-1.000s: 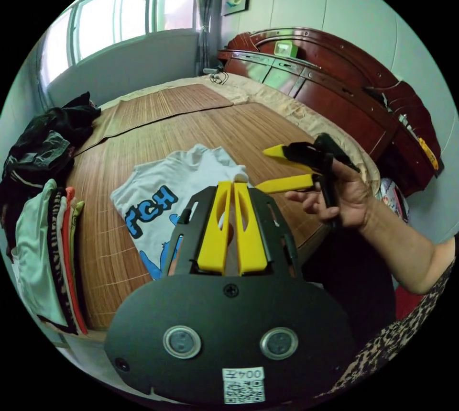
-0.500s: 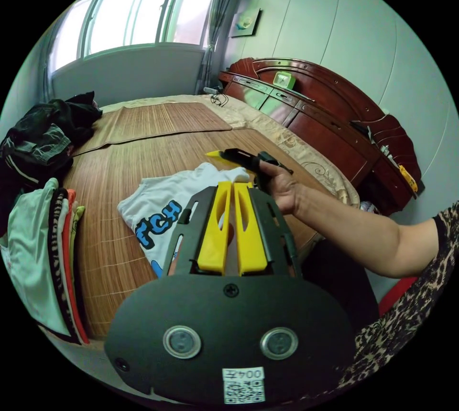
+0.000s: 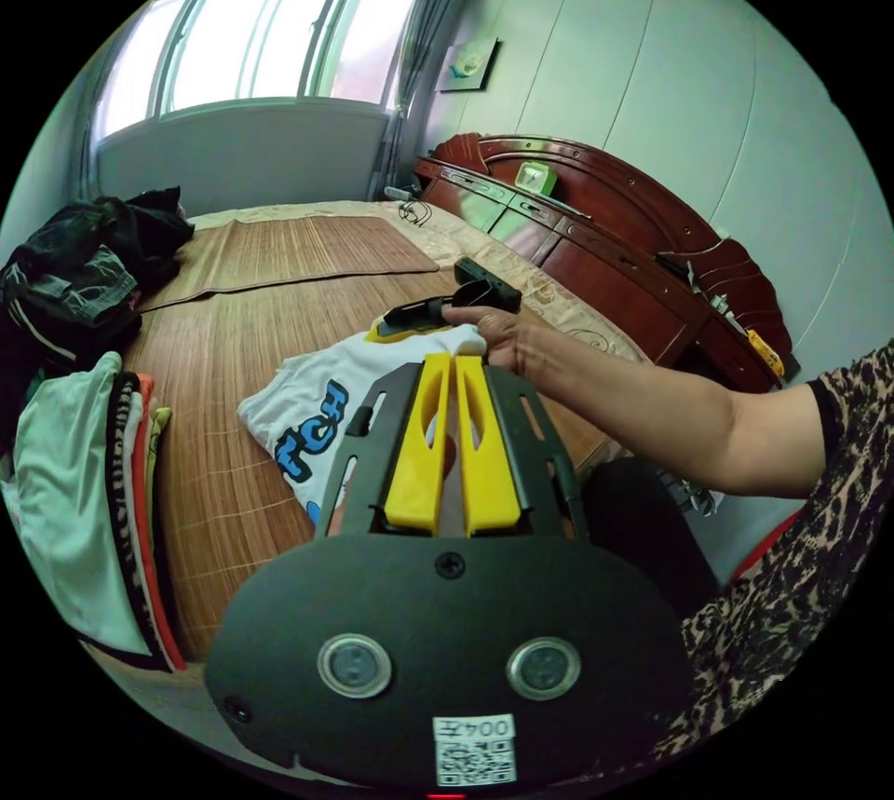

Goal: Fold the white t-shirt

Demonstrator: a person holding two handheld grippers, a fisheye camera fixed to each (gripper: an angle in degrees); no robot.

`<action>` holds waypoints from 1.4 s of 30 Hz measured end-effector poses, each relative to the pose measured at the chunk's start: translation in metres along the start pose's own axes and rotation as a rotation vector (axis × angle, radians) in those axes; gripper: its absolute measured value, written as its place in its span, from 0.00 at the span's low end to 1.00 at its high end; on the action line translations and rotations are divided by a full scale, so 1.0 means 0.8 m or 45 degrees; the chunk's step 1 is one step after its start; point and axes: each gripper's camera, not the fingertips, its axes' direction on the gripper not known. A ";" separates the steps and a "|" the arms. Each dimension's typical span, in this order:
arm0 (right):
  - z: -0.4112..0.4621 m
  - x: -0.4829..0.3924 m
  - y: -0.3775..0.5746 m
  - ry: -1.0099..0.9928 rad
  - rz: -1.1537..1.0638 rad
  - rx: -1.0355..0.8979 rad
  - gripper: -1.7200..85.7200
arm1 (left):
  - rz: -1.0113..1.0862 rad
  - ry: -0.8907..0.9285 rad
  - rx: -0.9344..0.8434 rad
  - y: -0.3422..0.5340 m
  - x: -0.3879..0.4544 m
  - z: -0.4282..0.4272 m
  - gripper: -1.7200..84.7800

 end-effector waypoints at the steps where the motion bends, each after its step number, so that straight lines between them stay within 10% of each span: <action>1: -0.003 -0.006 0.002 0.008 -0.012 -0.003 0.06 | 0.015 0.009 0.003 0.000 0.005 -0.009 0.03; 18: -0.021 0.016 0.034 0.115 -0.221 -0.064 0.06 | 0.444 -0.244 -0.244 0.091 0.181 0.095 0.03; 31: 0.046 -0.214 -0.001 0.197 -0.753 -0.177 0.05 | 0.309 -0.573 0.177 0.096 0.196 -0.011 0.03; 42: 0.027 0.031 0.060 0.223 -0.302 -0.050 0.04 | 0.579 -0.606 -0.301 0.153 0.257 0.160 0.06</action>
